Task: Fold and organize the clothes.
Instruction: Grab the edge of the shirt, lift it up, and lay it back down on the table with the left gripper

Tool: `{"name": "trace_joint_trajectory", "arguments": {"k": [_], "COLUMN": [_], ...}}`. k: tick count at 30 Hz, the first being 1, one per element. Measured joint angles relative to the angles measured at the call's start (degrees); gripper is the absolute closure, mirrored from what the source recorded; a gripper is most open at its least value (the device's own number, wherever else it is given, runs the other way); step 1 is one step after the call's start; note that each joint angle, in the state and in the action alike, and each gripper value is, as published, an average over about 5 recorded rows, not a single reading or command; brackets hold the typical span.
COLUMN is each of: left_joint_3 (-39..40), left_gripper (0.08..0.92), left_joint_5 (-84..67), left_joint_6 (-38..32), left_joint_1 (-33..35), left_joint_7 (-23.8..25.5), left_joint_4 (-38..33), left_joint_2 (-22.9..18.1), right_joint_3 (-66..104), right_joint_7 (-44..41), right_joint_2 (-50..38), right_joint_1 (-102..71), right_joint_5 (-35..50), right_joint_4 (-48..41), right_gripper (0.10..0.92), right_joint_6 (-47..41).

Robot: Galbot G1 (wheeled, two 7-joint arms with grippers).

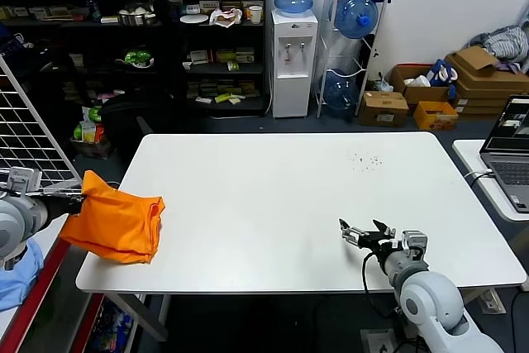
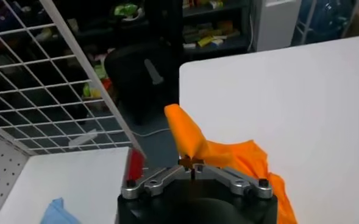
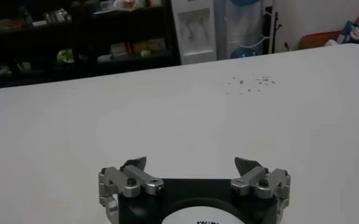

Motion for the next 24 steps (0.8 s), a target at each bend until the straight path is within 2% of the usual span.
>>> {"name": "trace_joint_trajectory", "arguments": {"k": [5, 11, 19, 24], "left_joint_3": [3.2, 15.0, 29.4, 34.6], "left_gripper": [0.908, 0.908, 0.908, 0.908], "left_joint_5": [-5.1, -10.3, -11.1, -9.0], "left_joint_6": [-1.5, -3.5, -4.3, -4.6], "left_joint_1": [-4.1, -15.6, -27.0, -30.4], "left_joint_7": [-6.5, -14.2, -19.2, -20.0], "left_joint_4": [-5.4, -7.6, 0.7, 8.0], "left_joint_2": [-7.2, -22.7, -45.4, -56.4], "right_joint_3": [0.9, 2.0, 2.6, 2.6], "right_joint_7": [0.6, 1.8, 3.2, 3.5], "right_joint_2": [0.6, 1.4, 2.9, 3.4], "right_joint_1": [-1.1, -2.4, -2.9, -2.7], "right_joint_5": [-0.7, -1.2, -1.6, -1.7], "right_joint_4": [0.8, 1.8, 2.4, 2.2], "right_gripper": [0.104, 0.104, 0.104, 0.104], "right_joint_6": [-0.5, -1.5, -2.5, -2.7]}}
